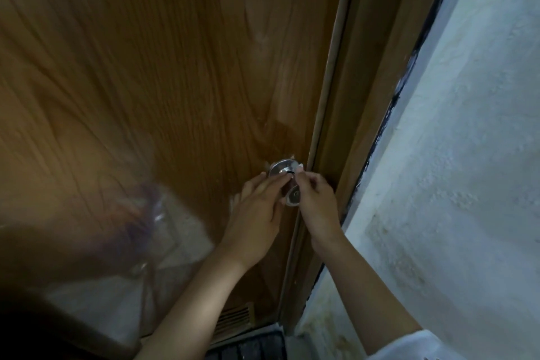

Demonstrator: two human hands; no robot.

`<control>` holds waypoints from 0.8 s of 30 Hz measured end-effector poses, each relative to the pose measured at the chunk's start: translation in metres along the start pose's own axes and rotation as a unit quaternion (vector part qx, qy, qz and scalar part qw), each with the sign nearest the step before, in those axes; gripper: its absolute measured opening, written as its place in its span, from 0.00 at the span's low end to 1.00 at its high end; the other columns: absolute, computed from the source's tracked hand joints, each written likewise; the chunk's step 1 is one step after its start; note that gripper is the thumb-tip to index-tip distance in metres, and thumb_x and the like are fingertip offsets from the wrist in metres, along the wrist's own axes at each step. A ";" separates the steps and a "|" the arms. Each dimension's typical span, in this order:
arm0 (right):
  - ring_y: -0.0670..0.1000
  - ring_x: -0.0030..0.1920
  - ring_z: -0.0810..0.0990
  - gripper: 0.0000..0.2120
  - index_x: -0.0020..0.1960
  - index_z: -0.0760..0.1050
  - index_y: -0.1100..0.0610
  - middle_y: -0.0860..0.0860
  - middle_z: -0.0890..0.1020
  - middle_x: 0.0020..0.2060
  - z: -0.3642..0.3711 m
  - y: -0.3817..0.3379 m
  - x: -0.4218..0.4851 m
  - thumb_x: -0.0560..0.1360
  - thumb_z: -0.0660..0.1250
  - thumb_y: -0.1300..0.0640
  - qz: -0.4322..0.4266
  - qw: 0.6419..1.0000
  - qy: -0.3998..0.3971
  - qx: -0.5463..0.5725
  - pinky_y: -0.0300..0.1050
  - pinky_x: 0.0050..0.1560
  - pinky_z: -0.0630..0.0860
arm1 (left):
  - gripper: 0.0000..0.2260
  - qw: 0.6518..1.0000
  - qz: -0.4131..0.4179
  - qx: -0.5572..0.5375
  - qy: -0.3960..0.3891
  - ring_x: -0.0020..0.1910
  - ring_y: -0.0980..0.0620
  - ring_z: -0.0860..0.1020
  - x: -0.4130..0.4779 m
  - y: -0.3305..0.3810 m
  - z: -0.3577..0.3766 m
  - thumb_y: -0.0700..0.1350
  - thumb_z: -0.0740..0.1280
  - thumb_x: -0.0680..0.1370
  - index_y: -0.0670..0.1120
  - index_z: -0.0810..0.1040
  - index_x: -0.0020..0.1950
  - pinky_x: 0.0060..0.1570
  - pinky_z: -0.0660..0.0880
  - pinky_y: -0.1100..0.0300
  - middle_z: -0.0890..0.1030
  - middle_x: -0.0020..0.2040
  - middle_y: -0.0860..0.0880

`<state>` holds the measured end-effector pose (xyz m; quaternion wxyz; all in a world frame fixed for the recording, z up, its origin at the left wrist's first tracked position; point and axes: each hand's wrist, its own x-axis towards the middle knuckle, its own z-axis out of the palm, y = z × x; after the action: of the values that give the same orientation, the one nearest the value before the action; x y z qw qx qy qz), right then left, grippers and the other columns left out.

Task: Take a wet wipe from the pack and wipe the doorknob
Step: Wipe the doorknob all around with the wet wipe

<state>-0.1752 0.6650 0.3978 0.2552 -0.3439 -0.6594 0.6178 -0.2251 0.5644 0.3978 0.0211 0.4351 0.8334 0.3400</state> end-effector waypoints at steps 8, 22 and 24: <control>0.56 0.46 0.83 0.27 0.65 0.69 0.64 0.64 0.83 0.45 -0.002 0.006 0.004 0.77 0.57 0.44 0.303 0.781 -0.127 0.531 0.46 0.36 0.83 | 0.20 1.000 -0.012 0.017 0.006 0.73 0.57 0.55 -0.002 -0.003 -0.004 0.44 0.54 0.81 0.58 0.61 0.72 0.67 0.55 0.57 0.64 0.73 0.57; 0.53 0.48 0.81 0.11 0.54 0.79 0.58 0.55 0.82 0.51 0.010 0.012 -0.002 0.74 0.66 0.56 -0.341 0.843 0.141 -0.392 0.38 0.43 0.76 | 0.18 0.998 -0.023 -0.016 0.060 0.65 0.56 0.67 -0.002 -0.015 -0.004 0.43 0.55 0.80 0.54 0.65 0.70 0.65 0.65 0.57 0.70 0.68 0.54; 0.54 0.48 0.82 0.09 0.50 0.81 0.57 0.54 0.84 0.48 0.011 0.010 0.000 0.71 0.69 0.56 -0.400 0.792 0.110 -0.449 0.46 0.46 0.78 | 0.18 0.997 -0.023 -0.017 0.067 0.64 0.55 0.67 -0.002 -0.015 -0.005 0.42 0.55 0.80 0.53 0.66 0.70 0.65 0.65 0.56 0.71 0.68 0.53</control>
<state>-0.1819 0.6583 0.3863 0.3673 -0.1913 -0.9087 0.0534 -0.2358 0.5546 0.3924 -0.0194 0.3916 0.8371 0.3815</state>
